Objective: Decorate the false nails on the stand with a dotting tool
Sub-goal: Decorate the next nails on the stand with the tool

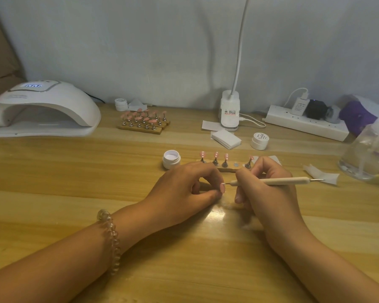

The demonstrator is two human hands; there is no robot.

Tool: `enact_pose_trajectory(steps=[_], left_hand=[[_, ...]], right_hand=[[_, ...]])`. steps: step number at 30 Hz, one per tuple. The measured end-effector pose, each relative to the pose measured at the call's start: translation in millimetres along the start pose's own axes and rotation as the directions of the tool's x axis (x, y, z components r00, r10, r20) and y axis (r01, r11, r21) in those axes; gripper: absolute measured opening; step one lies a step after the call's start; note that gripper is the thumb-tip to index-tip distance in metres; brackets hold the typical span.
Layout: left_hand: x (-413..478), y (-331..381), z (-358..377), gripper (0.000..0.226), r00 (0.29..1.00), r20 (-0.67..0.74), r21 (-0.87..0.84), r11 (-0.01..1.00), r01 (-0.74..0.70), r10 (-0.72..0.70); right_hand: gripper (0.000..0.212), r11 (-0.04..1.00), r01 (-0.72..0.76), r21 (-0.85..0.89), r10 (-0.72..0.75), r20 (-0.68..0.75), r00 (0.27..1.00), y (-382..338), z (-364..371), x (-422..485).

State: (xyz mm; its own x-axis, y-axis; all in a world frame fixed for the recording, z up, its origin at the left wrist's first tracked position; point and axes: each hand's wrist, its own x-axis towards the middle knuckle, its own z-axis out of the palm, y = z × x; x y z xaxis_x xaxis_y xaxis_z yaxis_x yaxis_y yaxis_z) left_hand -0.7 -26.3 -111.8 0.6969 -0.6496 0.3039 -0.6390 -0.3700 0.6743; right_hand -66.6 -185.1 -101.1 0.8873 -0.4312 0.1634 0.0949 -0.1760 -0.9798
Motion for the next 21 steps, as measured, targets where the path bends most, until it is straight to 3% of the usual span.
enact_pose_trajectory(steps=[21], left_hand=[[-0.4,2.2,-0.6,0.016,1.000,-0.003,-0.008,1.000,0.004,-0.004]], right_hand=[[0.029,1.000,0.014,0.014,-0.014,-0.011,1.000,-0.1,-0.2,-0.3]])
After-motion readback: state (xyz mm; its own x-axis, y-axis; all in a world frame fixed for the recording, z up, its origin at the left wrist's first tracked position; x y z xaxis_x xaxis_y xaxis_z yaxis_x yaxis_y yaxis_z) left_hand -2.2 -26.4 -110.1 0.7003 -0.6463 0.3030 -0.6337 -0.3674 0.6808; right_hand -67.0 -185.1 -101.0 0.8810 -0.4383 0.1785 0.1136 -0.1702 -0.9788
